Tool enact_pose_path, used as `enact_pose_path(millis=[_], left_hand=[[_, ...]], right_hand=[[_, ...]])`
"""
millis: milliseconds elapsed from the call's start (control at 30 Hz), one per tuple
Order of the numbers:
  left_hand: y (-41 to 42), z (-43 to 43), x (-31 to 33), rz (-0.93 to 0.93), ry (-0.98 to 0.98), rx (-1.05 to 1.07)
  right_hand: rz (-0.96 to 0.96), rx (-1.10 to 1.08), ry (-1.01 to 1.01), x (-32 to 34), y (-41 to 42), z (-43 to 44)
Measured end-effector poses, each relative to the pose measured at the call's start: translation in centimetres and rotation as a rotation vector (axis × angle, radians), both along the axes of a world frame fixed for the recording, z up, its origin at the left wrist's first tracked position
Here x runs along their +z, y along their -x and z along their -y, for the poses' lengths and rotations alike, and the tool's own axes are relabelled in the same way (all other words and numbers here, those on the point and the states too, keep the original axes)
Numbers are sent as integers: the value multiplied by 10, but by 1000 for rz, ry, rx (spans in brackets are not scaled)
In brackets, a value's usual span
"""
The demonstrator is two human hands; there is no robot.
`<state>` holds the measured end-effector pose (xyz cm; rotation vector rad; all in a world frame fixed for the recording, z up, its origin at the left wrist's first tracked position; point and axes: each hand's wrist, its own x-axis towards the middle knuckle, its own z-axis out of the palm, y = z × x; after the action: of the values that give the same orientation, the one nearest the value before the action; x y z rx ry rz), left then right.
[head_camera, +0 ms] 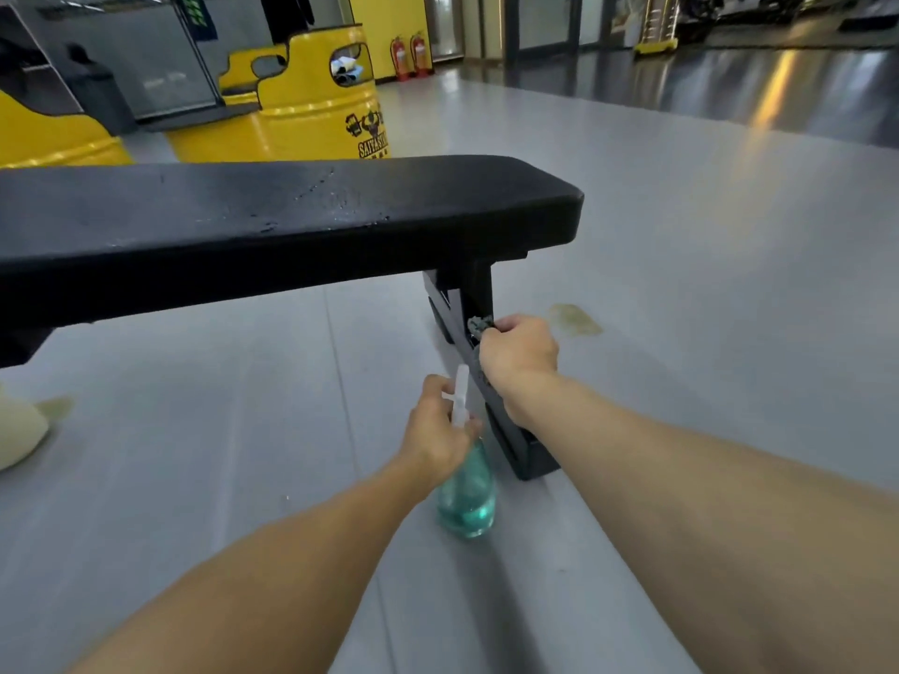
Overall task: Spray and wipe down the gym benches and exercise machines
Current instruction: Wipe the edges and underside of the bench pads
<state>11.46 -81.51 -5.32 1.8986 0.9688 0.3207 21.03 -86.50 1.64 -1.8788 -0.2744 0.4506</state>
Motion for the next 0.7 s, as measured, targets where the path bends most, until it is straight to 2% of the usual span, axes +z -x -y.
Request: enact_pose_path(millis=[200, 433, 533, 700], left_hand=[[1, 2, -8, -30, -5, -53], [3, -2, 34, -300, -15, -272], [-4, -9, 74, -367, -250, -336], [-33, -25, 173, 31, -696, -354]], right_hand=[[3, -17, 15, -5, -4, 0], [2, -151, -65, -4, -12, -7], [5, -308, -200, 5, -20, -14], [118, -414, -379, 33, -27, -25]])
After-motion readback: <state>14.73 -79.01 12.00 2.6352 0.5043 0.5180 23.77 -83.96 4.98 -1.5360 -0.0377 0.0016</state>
